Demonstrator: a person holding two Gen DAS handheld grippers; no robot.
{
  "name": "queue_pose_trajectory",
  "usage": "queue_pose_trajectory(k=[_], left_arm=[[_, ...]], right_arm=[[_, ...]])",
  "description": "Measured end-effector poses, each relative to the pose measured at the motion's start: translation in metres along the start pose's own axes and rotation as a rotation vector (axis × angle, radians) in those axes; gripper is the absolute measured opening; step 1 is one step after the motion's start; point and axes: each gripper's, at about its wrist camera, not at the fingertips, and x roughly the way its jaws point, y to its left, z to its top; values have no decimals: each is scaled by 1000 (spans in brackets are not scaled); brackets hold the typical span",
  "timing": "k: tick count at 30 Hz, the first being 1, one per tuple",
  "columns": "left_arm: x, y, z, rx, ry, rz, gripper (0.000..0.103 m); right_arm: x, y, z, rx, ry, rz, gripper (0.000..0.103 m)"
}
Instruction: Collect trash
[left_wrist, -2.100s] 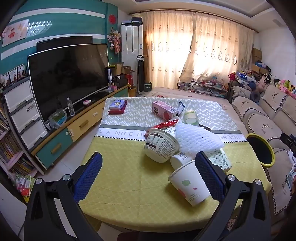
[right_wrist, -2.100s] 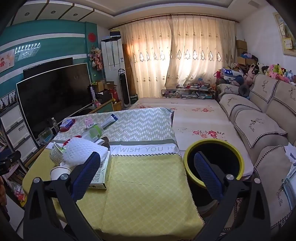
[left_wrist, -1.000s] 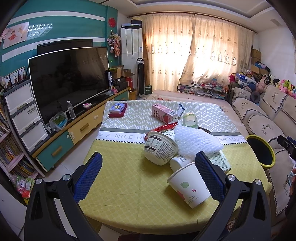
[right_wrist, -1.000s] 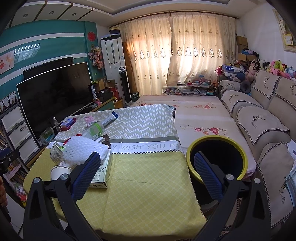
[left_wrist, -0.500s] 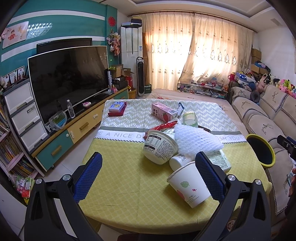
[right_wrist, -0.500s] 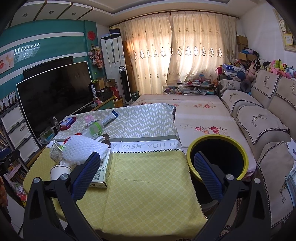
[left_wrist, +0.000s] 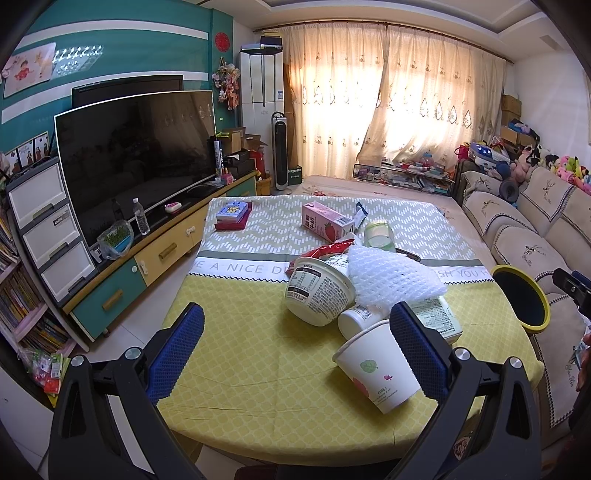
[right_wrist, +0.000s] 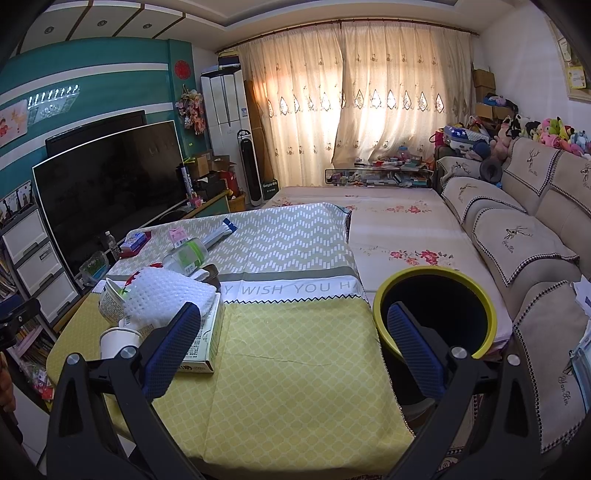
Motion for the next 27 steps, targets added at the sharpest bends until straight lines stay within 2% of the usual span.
queue_pose_trajectory(k=[27], left_arm=[[6,-3,-4,3,10,-1,99]], right_arm=[[3,-2,-1,5,10,-1,97]])
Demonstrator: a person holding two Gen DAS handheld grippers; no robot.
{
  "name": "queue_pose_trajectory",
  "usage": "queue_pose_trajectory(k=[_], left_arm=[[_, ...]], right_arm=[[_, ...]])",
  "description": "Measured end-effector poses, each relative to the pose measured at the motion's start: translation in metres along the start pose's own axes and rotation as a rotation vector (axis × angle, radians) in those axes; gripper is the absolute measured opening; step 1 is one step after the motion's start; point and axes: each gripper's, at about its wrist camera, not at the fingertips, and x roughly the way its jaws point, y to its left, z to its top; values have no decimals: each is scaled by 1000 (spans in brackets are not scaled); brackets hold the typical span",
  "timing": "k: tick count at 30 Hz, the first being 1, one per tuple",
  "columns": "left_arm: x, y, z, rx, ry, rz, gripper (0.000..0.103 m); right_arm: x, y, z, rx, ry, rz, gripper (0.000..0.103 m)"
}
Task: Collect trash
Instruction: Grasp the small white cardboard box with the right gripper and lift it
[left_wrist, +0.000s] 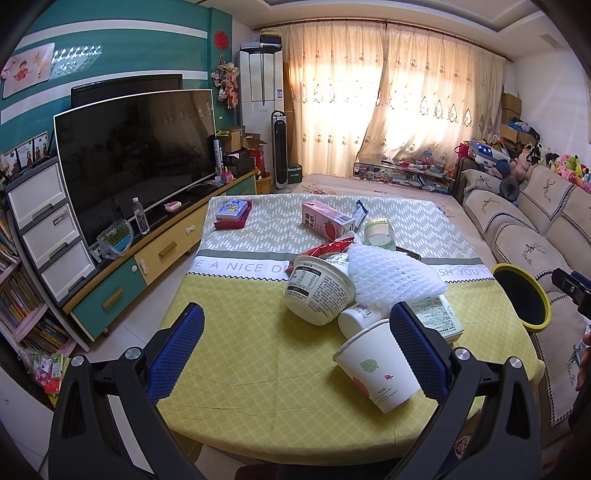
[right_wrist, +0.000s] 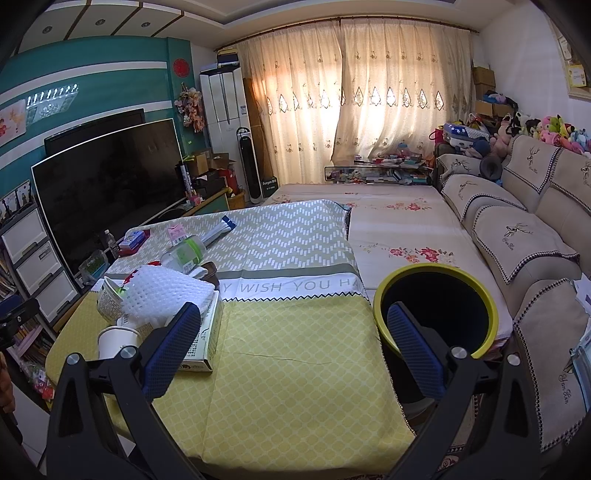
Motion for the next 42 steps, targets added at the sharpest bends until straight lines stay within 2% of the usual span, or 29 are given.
queue_pose_trajectory(k=[12,20,32,42], left_arm=[[4,-2,-2,2,10,3,99],[10,7,3,-13,21,19,99],[35,20,0,-43,75,28,99],[55,26,-4,-59,108,31,99]], right_arm=[[3,-1,0,1,14,2,97],[18,9,-4,-13,46,33,97],[62,71,-34,-129,152,189,97],[95,98,-55,-152,229,192,97]])
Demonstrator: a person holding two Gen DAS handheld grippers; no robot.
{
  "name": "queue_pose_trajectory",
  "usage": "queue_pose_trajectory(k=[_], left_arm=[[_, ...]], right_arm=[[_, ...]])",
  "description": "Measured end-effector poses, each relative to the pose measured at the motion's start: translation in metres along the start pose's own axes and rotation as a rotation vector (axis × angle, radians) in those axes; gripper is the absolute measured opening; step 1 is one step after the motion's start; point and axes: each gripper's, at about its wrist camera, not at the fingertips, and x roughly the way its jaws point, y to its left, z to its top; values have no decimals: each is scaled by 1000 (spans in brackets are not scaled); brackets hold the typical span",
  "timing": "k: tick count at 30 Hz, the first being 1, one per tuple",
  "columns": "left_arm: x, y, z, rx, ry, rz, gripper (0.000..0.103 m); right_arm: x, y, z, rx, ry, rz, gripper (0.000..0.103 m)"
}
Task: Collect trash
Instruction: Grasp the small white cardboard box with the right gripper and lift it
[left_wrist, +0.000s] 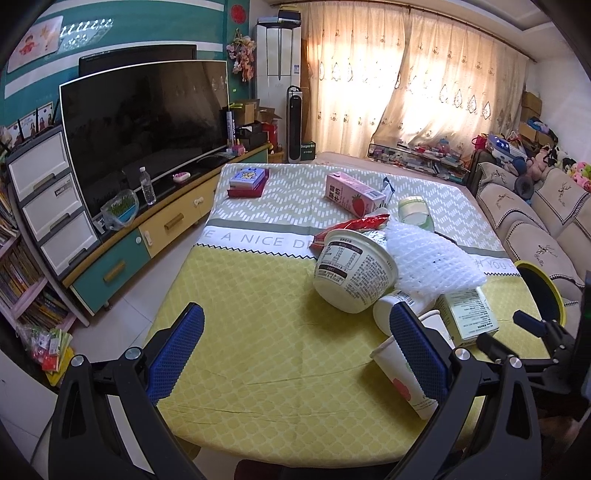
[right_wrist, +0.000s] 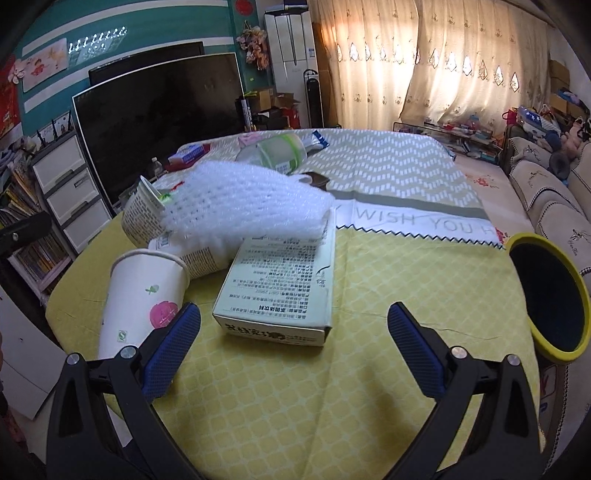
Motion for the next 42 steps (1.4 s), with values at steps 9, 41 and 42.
queue_pose_trajectory(k=[9,41,42], left_arm=[[10,-3,-1,3,16,-1,99],[11,-7,-1,16,15,-9,99],[11,-7,-1,16,15,-9,99]], right_arm=[[30,11,-3,-8,51,-18,97],[-67,-27,26,21,-148,92,68],[-70,-30,26,25,-146,100,68]])
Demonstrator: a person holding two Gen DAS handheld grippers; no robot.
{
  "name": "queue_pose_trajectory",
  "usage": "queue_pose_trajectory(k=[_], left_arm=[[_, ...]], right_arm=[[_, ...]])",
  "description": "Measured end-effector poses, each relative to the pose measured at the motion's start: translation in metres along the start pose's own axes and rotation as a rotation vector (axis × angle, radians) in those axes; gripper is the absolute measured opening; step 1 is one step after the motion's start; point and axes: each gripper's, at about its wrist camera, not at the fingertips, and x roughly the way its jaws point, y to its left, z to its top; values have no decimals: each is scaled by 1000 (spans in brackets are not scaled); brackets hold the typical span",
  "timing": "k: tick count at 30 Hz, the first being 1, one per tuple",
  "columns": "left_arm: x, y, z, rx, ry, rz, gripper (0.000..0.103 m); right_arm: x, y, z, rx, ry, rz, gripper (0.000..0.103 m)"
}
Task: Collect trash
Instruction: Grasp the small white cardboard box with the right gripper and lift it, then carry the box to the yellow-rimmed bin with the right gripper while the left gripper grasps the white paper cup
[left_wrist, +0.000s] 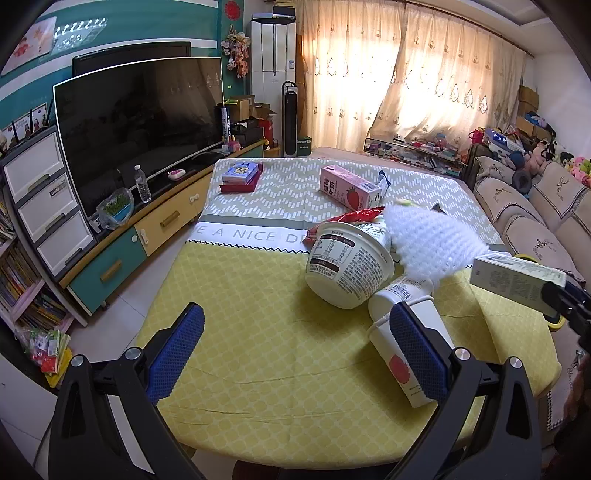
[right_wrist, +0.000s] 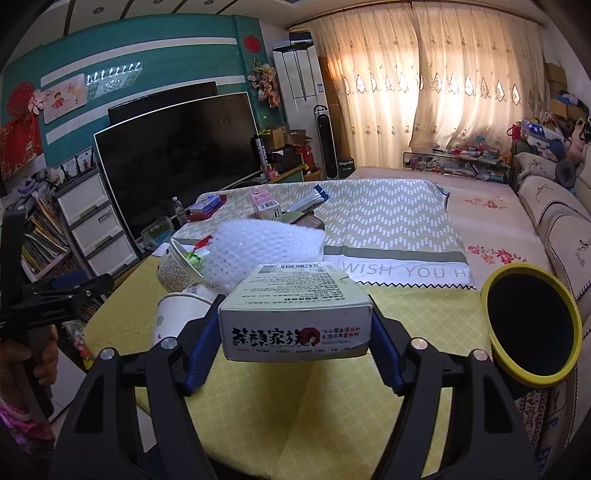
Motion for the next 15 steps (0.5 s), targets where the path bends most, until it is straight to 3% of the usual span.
queue_pose_trajectory(k=[9,15], left_arm=[[1,-6,-1,15,4,-8,99],[1,-11,0,26,1,-15,99]], right_arm=[[-21,-31,-3,49,3,-53,68],[-33,-99,-4,172,-52,-253,68]])
